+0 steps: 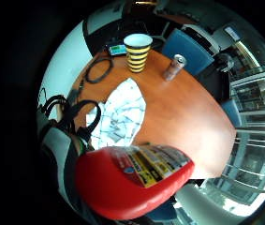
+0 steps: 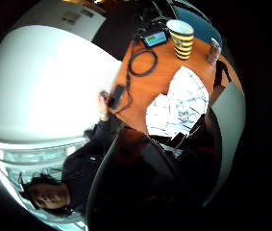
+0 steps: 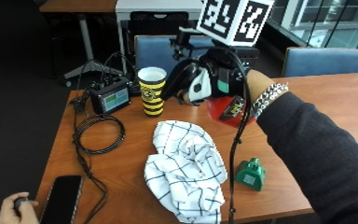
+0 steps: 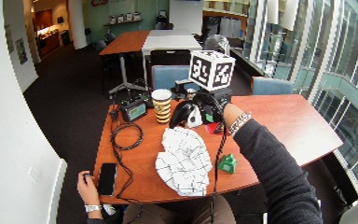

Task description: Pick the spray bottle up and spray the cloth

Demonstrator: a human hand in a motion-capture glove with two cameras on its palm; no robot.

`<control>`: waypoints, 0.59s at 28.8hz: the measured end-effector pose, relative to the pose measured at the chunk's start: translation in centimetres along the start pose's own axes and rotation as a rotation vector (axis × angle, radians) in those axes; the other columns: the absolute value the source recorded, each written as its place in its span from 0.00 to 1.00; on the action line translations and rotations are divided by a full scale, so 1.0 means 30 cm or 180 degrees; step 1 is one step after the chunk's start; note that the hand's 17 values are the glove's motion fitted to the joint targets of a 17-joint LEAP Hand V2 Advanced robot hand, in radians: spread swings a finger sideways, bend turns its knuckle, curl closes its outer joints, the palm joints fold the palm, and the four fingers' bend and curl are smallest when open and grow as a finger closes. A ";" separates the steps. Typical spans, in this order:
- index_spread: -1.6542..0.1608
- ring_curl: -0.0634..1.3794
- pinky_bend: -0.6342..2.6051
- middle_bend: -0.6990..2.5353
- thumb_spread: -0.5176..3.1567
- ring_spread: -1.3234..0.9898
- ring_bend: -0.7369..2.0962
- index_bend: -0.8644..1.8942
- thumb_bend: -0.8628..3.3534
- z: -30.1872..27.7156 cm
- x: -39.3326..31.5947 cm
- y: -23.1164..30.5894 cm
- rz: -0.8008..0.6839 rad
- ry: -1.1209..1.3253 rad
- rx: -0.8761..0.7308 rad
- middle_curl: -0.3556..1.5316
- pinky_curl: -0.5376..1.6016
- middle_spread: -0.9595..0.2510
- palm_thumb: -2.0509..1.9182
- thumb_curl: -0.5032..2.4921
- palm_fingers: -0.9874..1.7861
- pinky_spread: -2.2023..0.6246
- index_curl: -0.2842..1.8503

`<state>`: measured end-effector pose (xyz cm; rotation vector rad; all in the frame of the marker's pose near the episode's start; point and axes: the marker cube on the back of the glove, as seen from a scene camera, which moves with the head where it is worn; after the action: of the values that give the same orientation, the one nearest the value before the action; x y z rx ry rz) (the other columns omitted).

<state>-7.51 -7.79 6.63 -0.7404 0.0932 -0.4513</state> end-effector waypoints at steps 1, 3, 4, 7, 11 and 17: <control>0.74 0.36 0.32 0.40 0.20 0.48 0.48 0.41 0.20 -0.018 0.006 -0.011 0.0005 -0.0142 0.0059 0.45 0.43 0.60 0.75 0.43 0.85 0.67 0.41; 0.74 0.36 0.31 0.40 0.20 0.48 0.48 0.41 0.20 -0.063 0.005 -0.030 -0.0023 -0.0477 0.0210 0.45 0.43 0.60 0.75 0.43 0.85 0.67 0.41; 0.74 0.36 0.31 0.40 0.20 0.48 0.48 0.41 0.20 -0.090 -0.001 -0.037 -0.0051 -0.0668 0.0304 0.45 0.43 0.60 0.75 0.43 0.85 0.67 0.41; 0.74 0.36 0.31 0.40 0.20 0.48 0.48 0.41 0.20 -0.161 -0.027 -0.053 -0.0137 -0.1234 0.0588 0.45 0.43 0.60 0.75 0.43 0.85 0.67 0.41; 0.74 0.36 0.31 0.40 0.20 0.48 0.48 0.41 0.20 -0.209 -0.075 -0.071 -0.0242 -0.1875 0.0924 0.45 0.43 0.60 0.75 0.43 0.85 0.67 0.41; 0.74 0.36 0.32 0.40 0.20 0.48 0.48 0.40 0.20 -0.152 -0.125 -0.127 -0.0089 -0.2575 0.1522 0.45 0.43 0.60 0.75 0.43 0.85 0.67 0.41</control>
<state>-13.35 -11.52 5.53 -0.4064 -0.7606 -0.1604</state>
